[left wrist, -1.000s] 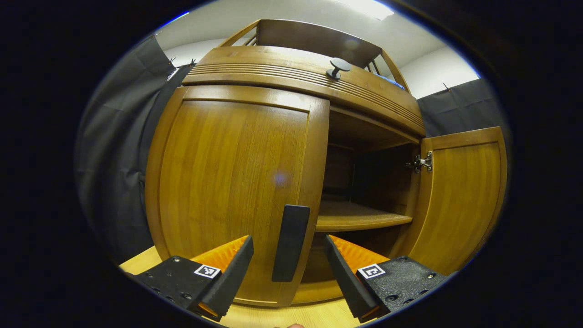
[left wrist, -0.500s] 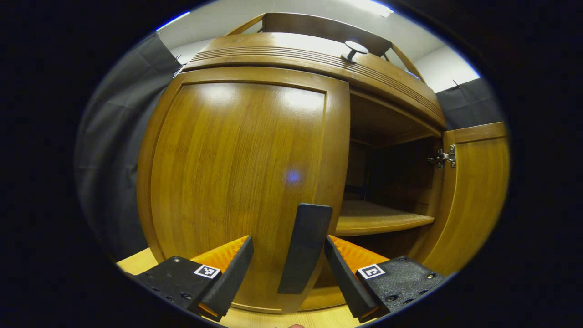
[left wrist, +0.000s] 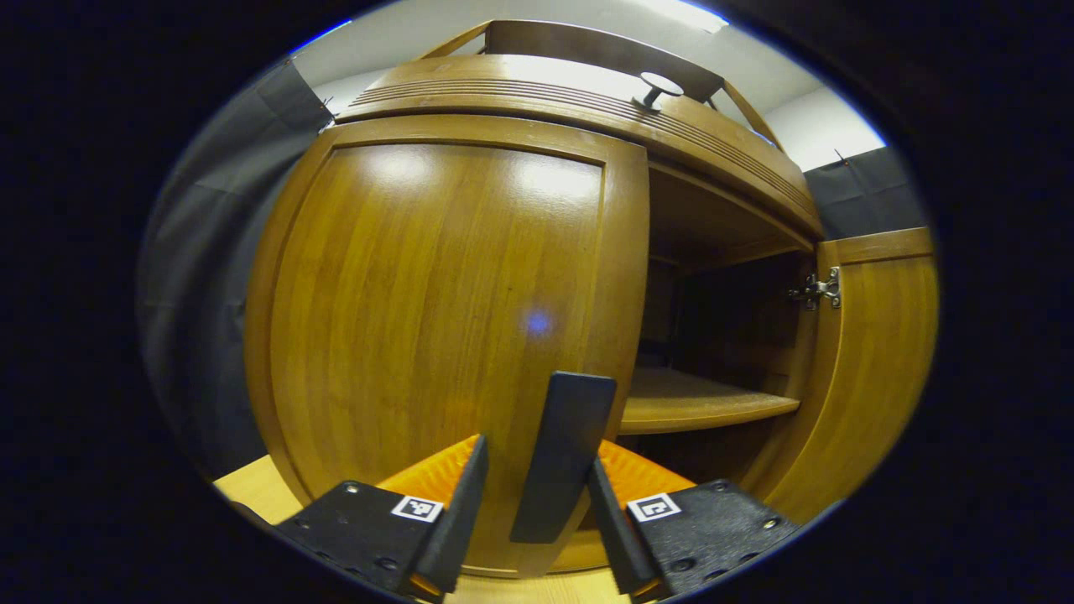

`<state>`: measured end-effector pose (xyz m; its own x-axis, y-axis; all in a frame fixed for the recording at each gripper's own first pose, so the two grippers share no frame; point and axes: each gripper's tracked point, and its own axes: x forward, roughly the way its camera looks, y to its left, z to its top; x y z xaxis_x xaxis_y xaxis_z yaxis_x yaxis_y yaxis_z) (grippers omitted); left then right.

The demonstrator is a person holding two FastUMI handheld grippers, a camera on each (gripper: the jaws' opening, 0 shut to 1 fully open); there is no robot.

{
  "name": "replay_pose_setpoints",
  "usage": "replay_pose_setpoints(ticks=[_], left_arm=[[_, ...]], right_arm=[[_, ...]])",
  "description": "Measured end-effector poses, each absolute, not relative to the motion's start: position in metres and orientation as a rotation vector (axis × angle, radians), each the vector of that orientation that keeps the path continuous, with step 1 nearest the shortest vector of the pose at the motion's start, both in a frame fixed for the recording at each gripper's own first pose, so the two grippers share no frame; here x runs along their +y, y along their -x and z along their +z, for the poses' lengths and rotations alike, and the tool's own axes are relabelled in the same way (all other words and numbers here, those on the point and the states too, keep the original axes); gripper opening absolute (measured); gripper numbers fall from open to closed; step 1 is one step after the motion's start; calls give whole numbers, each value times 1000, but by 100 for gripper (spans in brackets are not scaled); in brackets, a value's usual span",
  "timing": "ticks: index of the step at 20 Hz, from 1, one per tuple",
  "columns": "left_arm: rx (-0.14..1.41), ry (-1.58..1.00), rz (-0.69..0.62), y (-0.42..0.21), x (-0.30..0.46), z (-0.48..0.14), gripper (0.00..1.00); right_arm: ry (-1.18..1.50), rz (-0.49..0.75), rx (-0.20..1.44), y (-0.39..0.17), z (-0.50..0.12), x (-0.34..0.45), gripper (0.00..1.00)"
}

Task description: Open the right door of the double-door shoe cabinet with the right hand, and open the left door with the left hand.

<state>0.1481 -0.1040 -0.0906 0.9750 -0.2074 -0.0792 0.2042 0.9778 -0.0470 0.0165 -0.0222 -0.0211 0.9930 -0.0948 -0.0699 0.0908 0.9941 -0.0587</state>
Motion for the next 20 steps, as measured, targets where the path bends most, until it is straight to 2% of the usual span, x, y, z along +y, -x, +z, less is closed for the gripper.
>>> replay_pose_setpoints(ticks=[3, 4, 8, 11, 20], left_arm=[[77, -18, -195, -148, -102, -92, 36], [77, -29, -194, -147, -103, -92, 29], [103, -34, -197, -142, -103, -91, 27], [105, -60, -171, -131, -99, -86, 27], [133, -97, -213, -60, -71, -71, 26]], right_arm=[[64, -89, 70, -15, -21, -21, 95], [72, -93, 71, -16, -21, -22, 98], [94, -96, 69, -17, -20, -23, 100], [92, -88, 69, -17, -21, -22, 97], [76, -52, 74, -22, -22, -17, 98]])
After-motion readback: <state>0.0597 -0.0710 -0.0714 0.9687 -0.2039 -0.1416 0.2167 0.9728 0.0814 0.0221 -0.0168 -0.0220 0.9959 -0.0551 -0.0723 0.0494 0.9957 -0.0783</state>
